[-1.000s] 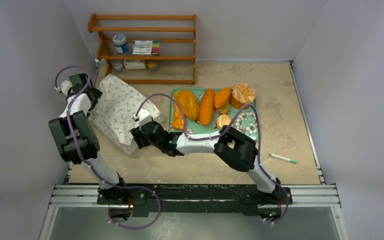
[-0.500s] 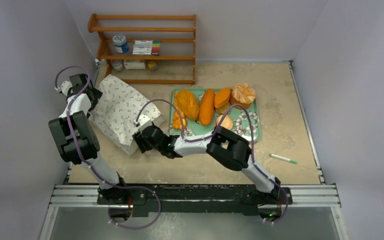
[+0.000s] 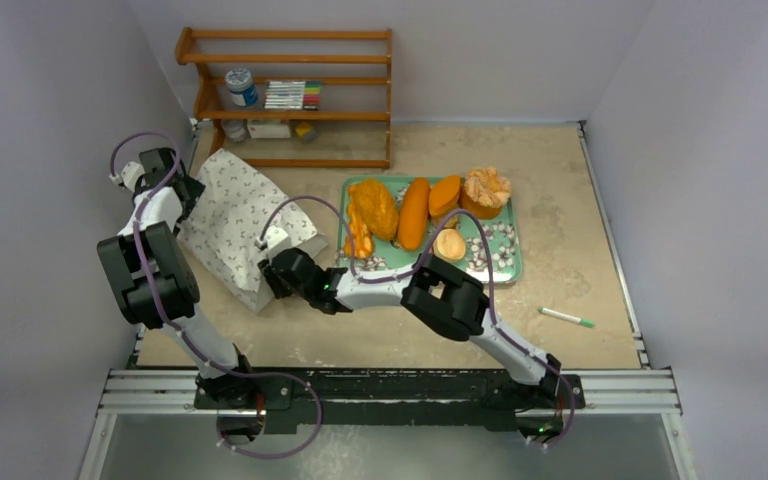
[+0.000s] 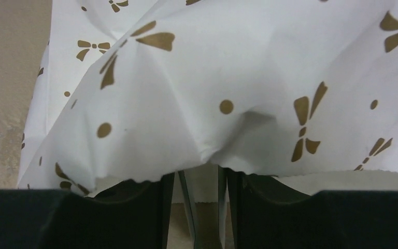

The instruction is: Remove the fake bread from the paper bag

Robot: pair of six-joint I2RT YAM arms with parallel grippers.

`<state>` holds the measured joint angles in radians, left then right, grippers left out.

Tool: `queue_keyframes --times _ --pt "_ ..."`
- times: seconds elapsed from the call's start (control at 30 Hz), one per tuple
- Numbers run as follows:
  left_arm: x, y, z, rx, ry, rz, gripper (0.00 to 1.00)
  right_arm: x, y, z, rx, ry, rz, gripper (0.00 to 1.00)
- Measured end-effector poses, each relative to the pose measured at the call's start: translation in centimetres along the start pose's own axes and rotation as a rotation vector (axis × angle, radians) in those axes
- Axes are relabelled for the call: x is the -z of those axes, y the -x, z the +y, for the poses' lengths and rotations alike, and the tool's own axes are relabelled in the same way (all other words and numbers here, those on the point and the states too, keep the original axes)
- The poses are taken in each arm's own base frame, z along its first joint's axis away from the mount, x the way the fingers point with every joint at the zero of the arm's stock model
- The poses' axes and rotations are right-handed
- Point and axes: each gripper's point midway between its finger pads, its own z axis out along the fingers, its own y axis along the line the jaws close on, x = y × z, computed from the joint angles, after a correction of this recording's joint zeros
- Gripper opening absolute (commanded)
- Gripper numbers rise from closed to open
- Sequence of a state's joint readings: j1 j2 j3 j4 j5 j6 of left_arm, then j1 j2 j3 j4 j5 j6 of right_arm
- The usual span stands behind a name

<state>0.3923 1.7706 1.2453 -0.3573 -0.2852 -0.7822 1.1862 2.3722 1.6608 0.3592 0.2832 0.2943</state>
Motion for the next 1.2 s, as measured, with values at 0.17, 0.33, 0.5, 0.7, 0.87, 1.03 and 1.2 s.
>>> queue_keyframes --times 0.17,0.33,0.5,0.7,0.87,1.03,1.2 --pt "0.0 0.0 0.0 0.000 -0.001 0.000 0.89 -0.2 0.4 0.4 -0.022 -0.021 0.012 0.40" --pt "0.0 0.0 0.0 0.001 -0.001 0.001 0.89 -0.1 1.0 0.7 -0.057 -0.042 0.026 0.39" --pt "0.2 0.1 -0.1 -0.008 0.000 0.008 0.90 -0.3 0.7 1.2 -0.085 -0.053 0.058 0.39" --pt "1.0 0.5 -0.3 -0.061 0.013 0.043 0.89 -0.1 -0.2 1.1 -0.129 -0.062 0.089 0.38" --pt "0.9 0.0 -0.3 -0.092 0.019 0.083 0.89 0.1 -0.3 0.8 -0.156 -0.070 0.094 0.38" --pt "1.0 -0.5 -0.1 -0.108 0.020 0.103 0.89 0.3 -0.3 0.4 -0.165 -0.071 0.106 0.37" --pt "1.4 -0.8 0.1 -0.139 0.021 0.129 0.89 0.8 -0.4 0.2 -0.161 -0.075 0.129 0.38"
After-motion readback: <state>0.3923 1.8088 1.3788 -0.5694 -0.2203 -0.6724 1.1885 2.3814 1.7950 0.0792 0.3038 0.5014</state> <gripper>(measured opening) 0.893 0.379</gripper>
